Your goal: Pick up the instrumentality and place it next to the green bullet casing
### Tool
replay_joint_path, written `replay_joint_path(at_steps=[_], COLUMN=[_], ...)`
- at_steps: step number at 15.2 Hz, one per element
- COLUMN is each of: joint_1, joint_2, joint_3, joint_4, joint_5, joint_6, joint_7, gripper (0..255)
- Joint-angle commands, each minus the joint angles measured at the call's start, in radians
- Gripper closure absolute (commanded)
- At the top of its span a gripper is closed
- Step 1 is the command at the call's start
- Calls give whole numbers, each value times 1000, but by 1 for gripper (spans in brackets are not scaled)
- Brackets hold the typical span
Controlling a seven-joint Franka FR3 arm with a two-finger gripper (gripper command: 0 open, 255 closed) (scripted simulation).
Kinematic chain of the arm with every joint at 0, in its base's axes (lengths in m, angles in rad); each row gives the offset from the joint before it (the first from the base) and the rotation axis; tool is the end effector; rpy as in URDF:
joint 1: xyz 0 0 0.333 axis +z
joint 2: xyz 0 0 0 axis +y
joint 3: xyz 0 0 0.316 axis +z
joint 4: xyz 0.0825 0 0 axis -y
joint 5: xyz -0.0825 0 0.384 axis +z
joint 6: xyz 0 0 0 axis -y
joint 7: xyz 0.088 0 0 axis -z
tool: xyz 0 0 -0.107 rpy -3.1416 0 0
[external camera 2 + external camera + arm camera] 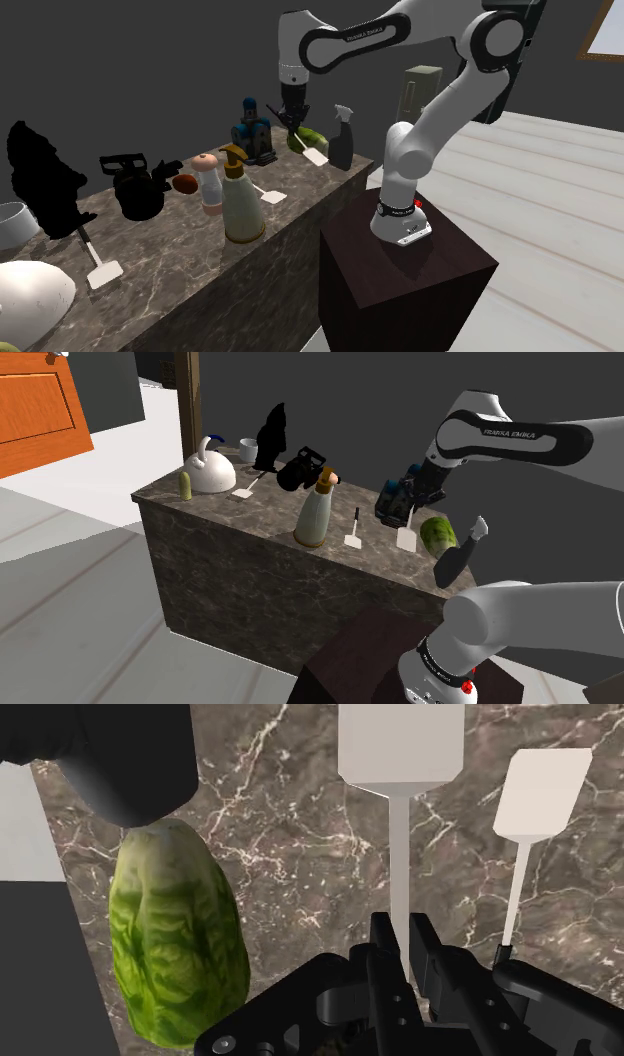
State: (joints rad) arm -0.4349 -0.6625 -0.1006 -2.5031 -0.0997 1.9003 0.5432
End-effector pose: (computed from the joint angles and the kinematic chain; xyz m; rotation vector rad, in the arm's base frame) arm 0.3024 -0.1916 0.5072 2.7048 -1.5303 0.0910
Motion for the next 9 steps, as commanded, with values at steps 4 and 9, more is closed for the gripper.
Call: replay_joint_path(at_steps=[4, 9], joint_1=[51, 91], joint_2=[94, 214], joint_3=[89, 172], joint_4=[68, 165], joint_5=[52, 85], joint_6=[20, 39], joint_7=[108, 213], gripper=[255, 255])
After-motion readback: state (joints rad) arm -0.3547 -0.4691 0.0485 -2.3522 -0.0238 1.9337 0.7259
